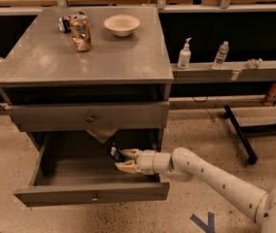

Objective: Place rxbar blueberry into middle drawer

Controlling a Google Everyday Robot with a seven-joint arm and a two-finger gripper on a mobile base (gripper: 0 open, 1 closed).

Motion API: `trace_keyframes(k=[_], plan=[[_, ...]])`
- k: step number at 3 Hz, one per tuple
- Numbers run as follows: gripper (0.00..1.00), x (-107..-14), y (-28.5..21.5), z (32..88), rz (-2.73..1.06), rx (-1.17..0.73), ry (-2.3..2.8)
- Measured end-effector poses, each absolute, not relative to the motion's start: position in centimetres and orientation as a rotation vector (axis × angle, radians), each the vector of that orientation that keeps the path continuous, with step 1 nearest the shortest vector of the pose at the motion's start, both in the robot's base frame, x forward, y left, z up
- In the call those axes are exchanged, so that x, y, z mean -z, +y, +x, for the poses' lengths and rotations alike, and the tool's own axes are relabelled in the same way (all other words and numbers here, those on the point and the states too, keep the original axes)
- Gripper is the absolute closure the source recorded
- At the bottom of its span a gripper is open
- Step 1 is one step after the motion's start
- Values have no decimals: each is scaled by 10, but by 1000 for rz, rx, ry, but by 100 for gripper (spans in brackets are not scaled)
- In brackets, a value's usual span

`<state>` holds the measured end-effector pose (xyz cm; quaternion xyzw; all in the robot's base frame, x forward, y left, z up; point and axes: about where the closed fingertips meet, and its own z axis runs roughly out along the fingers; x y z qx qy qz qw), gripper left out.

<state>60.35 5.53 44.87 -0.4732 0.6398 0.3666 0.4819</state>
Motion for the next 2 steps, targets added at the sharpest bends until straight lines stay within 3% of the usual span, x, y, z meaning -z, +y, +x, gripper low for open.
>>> trace_keyframes(k=[1, 2], plan=[[5, -449, 58, 602, -1158, -902, 1555], [0, -449, 60, 602, -1159, -904, 1554]])
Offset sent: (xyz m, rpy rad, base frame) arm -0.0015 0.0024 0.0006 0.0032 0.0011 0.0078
